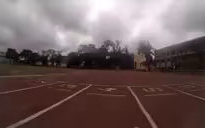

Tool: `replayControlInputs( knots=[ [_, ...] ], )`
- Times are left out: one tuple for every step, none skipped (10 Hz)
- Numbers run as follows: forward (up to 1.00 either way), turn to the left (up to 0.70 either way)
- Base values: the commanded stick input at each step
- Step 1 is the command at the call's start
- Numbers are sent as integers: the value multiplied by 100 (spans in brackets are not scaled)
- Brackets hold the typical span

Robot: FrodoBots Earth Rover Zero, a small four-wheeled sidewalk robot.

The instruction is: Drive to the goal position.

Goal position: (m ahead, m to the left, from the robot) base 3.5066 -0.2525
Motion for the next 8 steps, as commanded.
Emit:
replayControlInputs(
  knots=[
    [70, 0],
    [70, 0],
    [70, 0],
    [70, 0],
    [70, 0],
    [70, 0],
    [70, 0],
    [70, 0]
  ],
)
